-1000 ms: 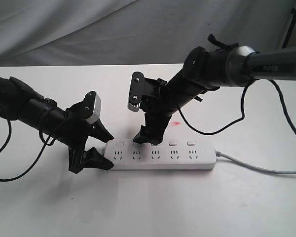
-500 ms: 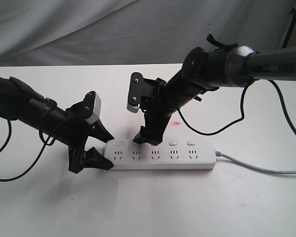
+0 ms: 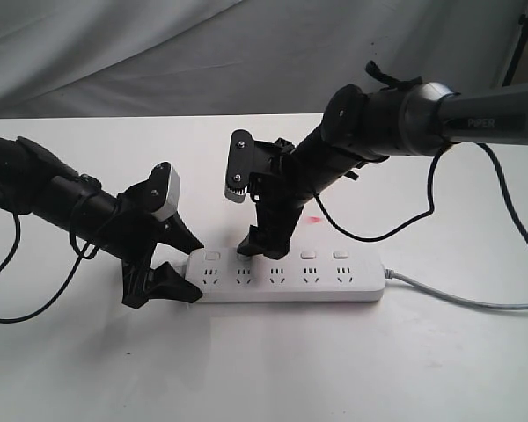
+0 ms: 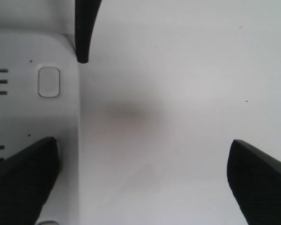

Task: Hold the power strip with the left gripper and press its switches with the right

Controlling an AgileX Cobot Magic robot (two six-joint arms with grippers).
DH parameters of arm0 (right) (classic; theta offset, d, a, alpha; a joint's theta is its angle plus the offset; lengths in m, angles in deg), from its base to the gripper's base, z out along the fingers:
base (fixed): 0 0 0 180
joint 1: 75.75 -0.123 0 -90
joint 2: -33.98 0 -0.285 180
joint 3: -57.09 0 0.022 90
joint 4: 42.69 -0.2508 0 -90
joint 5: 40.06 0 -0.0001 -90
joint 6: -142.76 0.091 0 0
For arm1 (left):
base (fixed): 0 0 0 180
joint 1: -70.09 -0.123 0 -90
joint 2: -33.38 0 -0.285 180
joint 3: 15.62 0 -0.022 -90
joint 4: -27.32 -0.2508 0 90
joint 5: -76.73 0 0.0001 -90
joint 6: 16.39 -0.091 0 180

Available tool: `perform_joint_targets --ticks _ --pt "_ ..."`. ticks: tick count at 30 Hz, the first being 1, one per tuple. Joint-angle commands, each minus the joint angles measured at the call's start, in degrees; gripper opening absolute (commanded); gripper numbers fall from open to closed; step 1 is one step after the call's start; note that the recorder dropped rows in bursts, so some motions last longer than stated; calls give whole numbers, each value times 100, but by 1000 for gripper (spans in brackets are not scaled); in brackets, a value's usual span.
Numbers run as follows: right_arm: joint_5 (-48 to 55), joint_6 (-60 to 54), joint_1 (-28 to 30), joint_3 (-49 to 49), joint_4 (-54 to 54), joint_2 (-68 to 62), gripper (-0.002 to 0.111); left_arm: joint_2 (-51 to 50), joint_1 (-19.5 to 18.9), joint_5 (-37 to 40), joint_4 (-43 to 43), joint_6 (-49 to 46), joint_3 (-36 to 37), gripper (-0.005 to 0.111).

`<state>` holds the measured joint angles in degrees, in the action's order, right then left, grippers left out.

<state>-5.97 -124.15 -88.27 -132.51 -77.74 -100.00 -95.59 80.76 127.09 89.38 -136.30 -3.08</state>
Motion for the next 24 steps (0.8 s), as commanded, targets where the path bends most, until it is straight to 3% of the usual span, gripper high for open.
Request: perform_joint_targets --ticks 1,10,24 --pt "-155 -146 -61 145 405 -328 89 -43 26 -116 41 -15 -32 0" --pt "-164 -150 -71 145 427 -359 89 -43 26 -116 41 -15 -32 0" --pt "367 -104 -60 135 -515 525 89 -43 26 -116 41 -15 -32 0"
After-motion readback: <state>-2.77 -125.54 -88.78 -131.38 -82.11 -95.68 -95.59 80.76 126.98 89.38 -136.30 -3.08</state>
